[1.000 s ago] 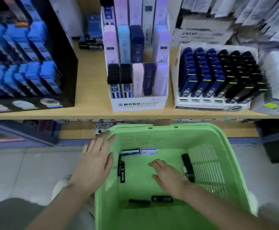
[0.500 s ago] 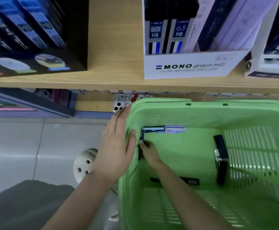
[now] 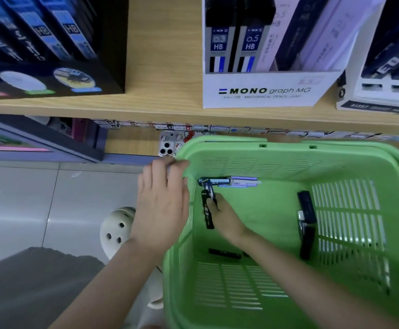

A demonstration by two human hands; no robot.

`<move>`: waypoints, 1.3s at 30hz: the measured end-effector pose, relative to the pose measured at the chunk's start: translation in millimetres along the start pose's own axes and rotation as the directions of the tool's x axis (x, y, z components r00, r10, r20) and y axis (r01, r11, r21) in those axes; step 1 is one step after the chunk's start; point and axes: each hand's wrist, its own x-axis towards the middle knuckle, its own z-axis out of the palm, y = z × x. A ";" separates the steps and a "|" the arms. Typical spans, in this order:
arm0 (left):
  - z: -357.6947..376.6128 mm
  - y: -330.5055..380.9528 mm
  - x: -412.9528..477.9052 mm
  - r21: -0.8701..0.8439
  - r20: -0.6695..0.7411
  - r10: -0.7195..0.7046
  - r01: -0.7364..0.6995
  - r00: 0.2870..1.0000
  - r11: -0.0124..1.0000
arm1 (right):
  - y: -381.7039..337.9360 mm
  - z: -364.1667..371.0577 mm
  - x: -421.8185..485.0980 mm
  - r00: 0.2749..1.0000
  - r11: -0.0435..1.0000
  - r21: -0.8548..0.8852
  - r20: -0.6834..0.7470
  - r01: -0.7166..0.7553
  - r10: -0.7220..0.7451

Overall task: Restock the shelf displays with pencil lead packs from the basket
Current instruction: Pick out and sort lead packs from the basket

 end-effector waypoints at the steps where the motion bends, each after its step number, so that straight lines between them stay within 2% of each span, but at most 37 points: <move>1: -0.8 4.5 -1.7 0.009 -0.014 0.025 -0.024 1.000 1.000 | -9.1 -6.0 -10.5 0.999 0.999 0.040 0.002 0.032 -0.033; 4: -0.1 24.4 -10.2 -0.123 0.066 -0.027 0.035 0.997 0.992 | -39.0 -23.5 -41.5 0.986 0.978 0.128 0.000 0.163 -0.165; 8: -0.8 53.4 -6.9 -0.326 0.219 -0.276 0.337 0.936 0.883 | -73.4 -38.8 -71.3 0.967 0.949 0.186 -0.054 0.255 -0.249; 10: -1.8 61.6 0.4 -0.418 0.324 -0.365 0.478 0.873 0.772 | -78.0 -39.6 -77.4 0.965 0.946 0.192 -0.074 0.261 -0.251; 13: -8.0 70.1 11.5 -0.557 0.350 -0.462 0.578 0.815 0.597 | -80.4 -39.9 -83.1 0.976 0.934 0.282 -0.071 0.220 -0.208; 15: -12.4 72.9 15.8 -0.648 0.387 -0.545 0.640 0.744 0.413 | -80.6 -43.7 -87.7 0.978 0.917 0.341 -0.054 0.207 -0.201; 17: -14.6 75.7 17.6 -0.680 0.438 -0.608 0.687 0.662 0.257 | -78.3 -50.6 -90.1 0.973 0.933 0.278 -0.055 0.229 -0.222; 19: -14.2 79.0 17.1 -0.683 0.501 -0.601 0.711 0.623 0.167 | -72.3 -57.5 -91.5 0.971 0.951 0.200 -0.027 0.238 -0.237; 21: -12.8 85.2 13.8 -0.691 0.570 -0.541 0.717 0.618 0.091 | -67.3 -61.3 -93.5 0.974 0.964 0.157 0.030 0.216 -0.224; 23: -10.0 89.7 9.1 -0.689 0.609 -0.487 0.722 0.625 0.066 | -63.5 -63.0 -93.6 0.978 0.973 0.142 0.082 0.181 -0.194; 24: -7.8 89.3 6.9 -0.689 0.605 -0.477 0.719 0.637 0.087 | -60.8 -64.8 -92.4 0.977 0.977 0.110 0.092 0.184 -0.194; 26: -3.8 85.3 5.2 -0.697 0.572 -0.482 0.703 0.663 0.141 | -48.6 -74.6 -79.5 0.966 0.961 -0.108 0.063 0.257 -0.251; 28: -3.4 80.0 6.7 -0.703 0.563 -0.499 0.699 0.659 0.131 | -29.4 -91.8 -54.9 0.945 0.868 -0.396 0.001 0.301 -0.328; 31: -4.7 73.3 11.6 -0.701 0.583 -0.494 0.706 0.645 0.094 | 1.8 -111.6 -10.3 0.934 0.728 -0.633 -0.021 0.264 -0.357; 34: -1.3 69.0 12.2 -0.685 0.612 -0.484 0.725 0.626 0.071 | 29.1 -111.1 25.4 0.948 0.646 -0.727 0.019 0.231 -0.317; 39: 6.3 68.2 9.4 -0.666 0.647 -0.463 0.744 0.606 0.044 | 53.3 -95.9 41.7 0.910 0.552 -0.802 -0.027 0.228 -0.415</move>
